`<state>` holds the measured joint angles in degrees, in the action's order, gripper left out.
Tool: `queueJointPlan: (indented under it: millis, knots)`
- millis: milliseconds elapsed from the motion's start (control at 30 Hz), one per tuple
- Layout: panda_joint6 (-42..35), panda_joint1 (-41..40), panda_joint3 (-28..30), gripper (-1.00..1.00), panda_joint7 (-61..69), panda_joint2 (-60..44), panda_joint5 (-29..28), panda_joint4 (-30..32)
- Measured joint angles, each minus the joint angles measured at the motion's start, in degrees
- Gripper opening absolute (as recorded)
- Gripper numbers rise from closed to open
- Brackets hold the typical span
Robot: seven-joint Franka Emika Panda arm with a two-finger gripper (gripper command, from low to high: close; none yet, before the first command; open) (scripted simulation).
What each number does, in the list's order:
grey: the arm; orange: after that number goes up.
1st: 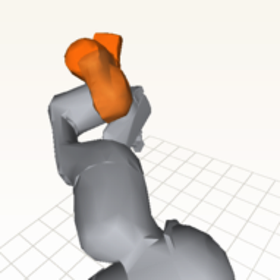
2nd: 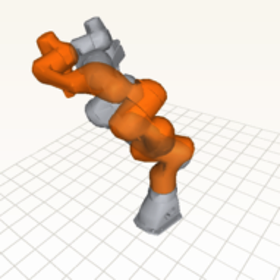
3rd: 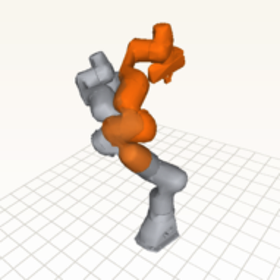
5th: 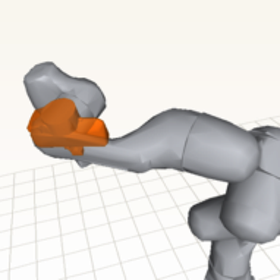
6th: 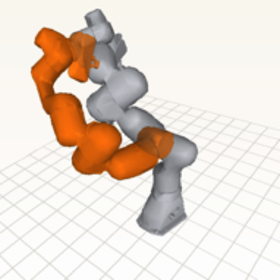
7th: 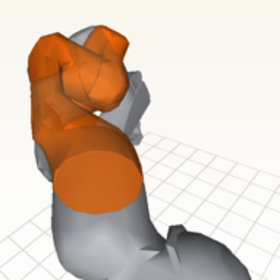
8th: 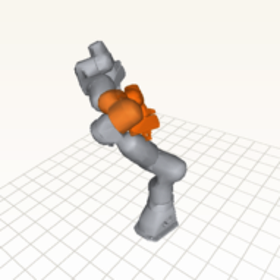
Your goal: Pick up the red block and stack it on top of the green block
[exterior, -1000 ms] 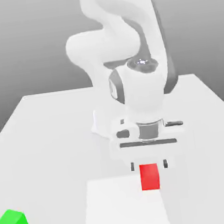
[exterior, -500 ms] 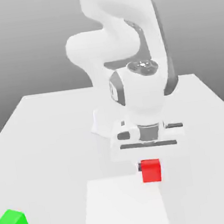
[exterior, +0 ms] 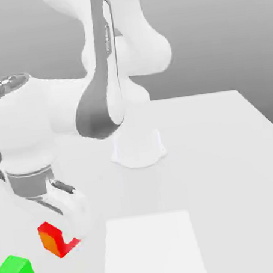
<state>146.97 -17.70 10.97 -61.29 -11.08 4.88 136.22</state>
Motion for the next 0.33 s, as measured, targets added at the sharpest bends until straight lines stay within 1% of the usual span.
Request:
queueJointPlan:
  millis: [67,133,167,333]
  knots:
    - [1.4,-1.9,1.0,-1.00,0.7,-3.7,1.3,-2.3]
    - [4.6,-3.2,0.2,-1.00,1.7,-7.8,2.8,-3.0]
    - [6.0,-3.7,-0.3,1.00,2.1,-9.4,3.4,-3.2]
    - [6.0,-3.7,-0.3,1.00,2.1,-9.4,3.4,-3.2]
